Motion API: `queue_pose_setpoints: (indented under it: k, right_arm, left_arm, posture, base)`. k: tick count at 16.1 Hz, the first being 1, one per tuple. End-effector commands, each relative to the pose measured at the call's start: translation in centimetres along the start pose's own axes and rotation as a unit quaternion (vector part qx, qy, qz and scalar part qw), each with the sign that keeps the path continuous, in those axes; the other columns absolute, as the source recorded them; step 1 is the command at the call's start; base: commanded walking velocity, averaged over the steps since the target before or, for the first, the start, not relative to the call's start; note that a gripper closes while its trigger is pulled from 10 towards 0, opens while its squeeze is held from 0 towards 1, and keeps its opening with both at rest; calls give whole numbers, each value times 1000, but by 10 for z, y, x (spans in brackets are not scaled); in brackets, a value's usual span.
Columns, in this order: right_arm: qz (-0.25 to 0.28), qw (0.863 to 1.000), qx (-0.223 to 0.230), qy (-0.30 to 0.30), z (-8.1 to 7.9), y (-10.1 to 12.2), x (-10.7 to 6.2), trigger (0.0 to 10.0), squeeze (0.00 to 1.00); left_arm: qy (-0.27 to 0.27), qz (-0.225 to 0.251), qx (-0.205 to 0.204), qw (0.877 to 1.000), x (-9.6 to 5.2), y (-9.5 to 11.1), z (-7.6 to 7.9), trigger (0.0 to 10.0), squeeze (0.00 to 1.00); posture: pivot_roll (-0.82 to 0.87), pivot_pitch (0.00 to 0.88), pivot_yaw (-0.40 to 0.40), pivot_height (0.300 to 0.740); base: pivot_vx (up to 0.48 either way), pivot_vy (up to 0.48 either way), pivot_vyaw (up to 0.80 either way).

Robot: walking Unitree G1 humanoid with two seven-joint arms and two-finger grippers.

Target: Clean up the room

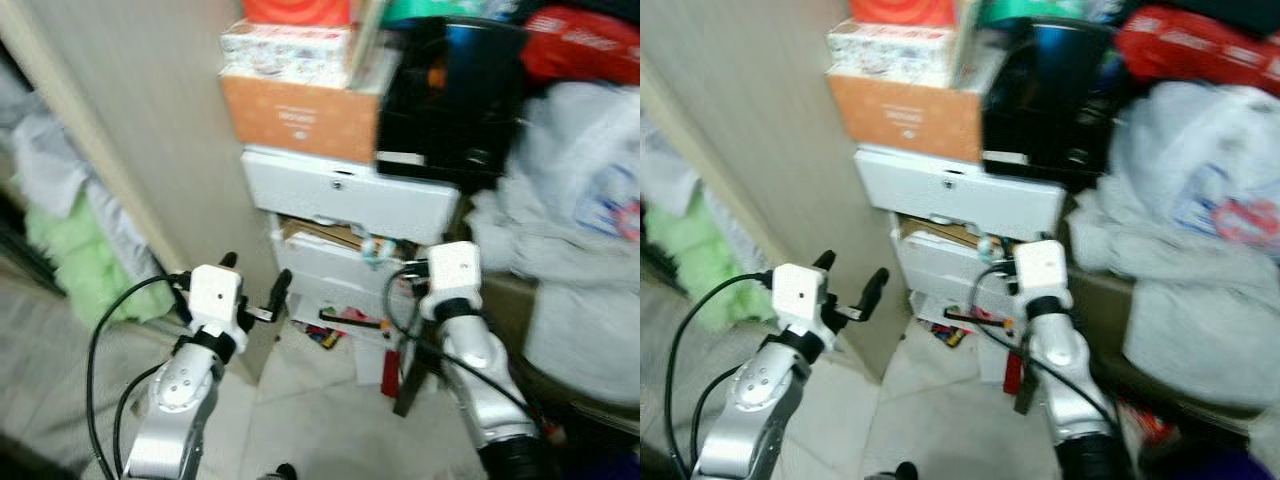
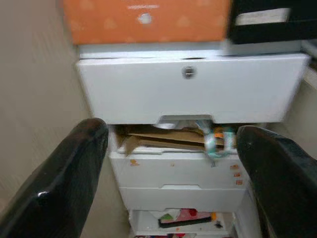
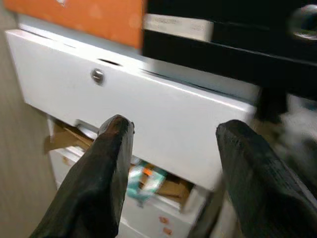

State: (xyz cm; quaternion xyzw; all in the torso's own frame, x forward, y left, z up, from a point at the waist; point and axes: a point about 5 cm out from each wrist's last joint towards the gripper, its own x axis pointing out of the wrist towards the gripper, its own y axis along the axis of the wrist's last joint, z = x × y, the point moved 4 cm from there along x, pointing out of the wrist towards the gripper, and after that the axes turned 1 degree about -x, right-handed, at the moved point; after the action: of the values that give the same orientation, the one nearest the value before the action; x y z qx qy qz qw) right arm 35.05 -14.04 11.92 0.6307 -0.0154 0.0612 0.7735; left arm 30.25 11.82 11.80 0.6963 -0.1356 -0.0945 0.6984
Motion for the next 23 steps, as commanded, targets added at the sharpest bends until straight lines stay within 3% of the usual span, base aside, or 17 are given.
queue_pose_setpoints:
  k: [1, 23]
  right_arm:
    - [0, 1000, 8, 16, -12, 0, 0, 10000, 0]
    - [5, 1000, 10, 22, -13, 2, 5, 10000, 0]
  left_arm:
    - [16, -4, 7, 1000, -3, -2, -8, 10000, 0]
    - [53, -2, 9, 999, -1, -4, -17, 10000, 0]
  posture:
    - [-26, 84, 34, 740]
    - [-26, 78, 21, 740]
  base:
    - [0, 0, 800]
    - [0, 0, 800]
